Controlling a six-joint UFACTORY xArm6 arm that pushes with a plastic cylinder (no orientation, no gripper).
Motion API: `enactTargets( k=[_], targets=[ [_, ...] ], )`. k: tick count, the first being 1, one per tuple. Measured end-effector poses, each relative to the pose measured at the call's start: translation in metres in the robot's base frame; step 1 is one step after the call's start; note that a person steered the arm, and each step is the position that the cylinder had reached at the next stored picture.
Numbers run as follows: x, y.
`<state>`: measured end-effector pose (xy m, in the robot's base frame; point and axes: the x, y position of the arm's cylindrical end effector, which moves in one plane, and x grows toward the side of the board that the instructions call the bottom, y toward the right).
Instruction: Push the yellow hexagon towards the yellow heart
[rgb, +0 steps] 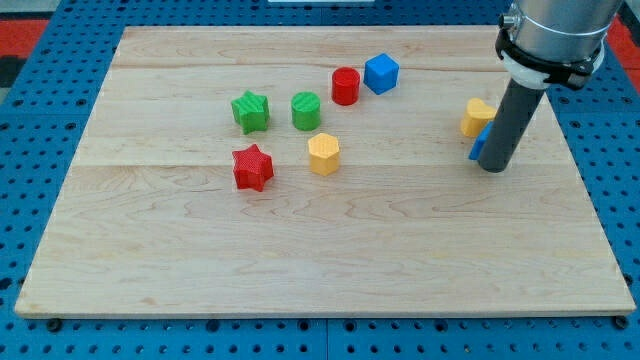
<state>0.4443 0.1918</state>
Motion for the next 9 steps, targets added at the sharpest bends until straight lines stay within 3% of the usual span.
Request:
enactTargets(
  k=[3, 5, 6, 7, 9],
  targets=[
    [0.002, -0.008],
    [0.038, -0.121],
    [0.038, -0.194],
    [0.022, -0.227],
    [-0.014, -0.197]
  ],
)
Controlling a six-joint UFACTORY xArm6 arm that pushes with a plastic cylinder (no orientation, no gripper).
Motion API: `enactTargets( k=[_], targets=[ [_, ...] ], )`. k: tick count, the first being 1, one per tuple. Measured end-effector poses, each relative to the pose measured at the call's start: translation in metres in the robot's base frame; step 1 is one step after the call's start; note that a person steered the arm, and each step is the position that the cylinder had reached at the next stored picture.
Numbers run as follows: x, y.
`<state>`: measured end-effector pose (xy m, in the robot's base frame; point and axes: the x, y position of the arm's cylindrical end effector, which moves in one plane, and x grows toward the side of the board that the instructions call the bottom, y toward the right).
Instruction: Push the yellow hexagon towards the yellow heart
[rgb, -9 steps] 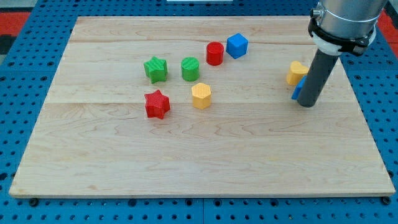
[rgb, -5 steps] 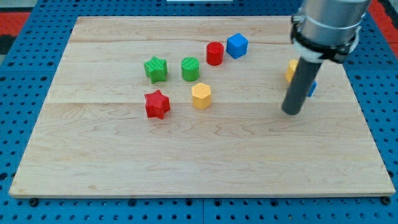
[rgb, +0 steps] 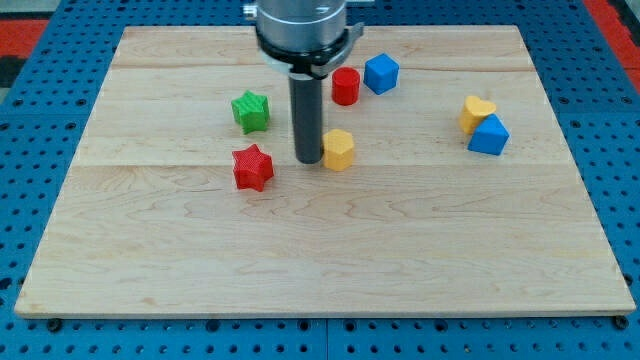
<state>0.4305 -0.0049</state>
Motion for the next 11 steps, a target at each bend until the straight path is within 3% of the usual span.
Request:
enactTargets(
  k=[3, 11],
  targets=[
    [-0.008, 0.076],
    [-0.024, 0.134]
  ],
)
